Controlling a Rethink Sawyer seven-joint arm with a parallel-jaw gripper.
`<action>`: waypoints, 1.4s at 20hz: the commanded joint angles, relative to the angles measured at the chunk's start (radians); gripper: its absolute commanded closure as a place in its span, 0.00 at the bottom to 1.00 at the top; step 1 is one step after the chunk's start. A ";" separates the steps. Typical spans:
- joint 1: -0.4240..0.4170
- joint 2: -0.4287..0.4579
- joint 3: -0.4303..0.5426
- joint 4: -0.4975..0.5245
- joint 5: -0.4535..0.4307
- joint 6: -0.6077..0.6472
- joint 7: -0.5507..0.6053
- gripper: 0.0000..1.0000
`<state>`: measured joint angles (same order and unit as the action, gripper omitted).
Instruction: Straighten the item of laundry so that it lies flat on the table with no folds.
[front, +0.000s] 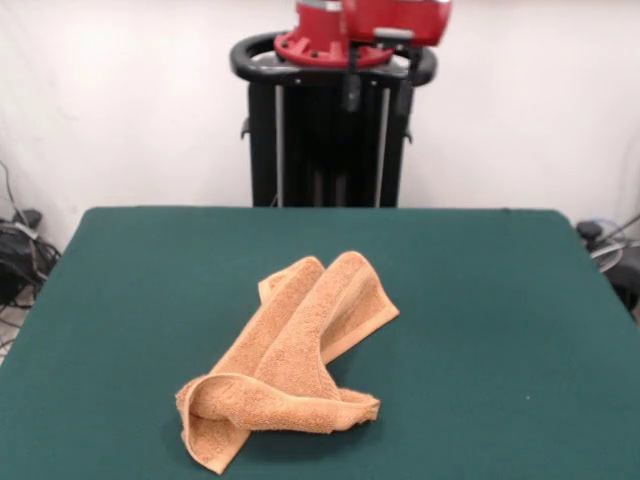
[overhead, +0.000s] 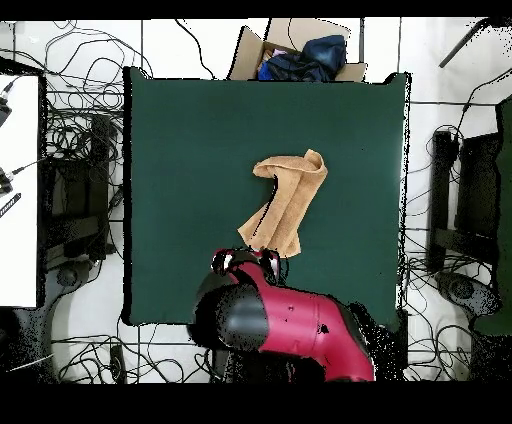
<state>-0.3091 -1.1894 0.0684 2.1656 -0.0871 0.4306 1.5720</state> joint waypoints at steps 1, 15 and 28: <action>-0.091 0.026 0.198 -0.029 -0.063 -0.042 -0.141 0.00; -0.241 0.175 0.374 -0.131 -0.248 -0.135 -0.108 0.00; -0.346 0.285 0.481 -0.210 -0.429 -0.251 -0.054 0.00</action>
<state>-0.6398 -1.0004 0.4296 2.0080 -0.4242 0.2467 1.5720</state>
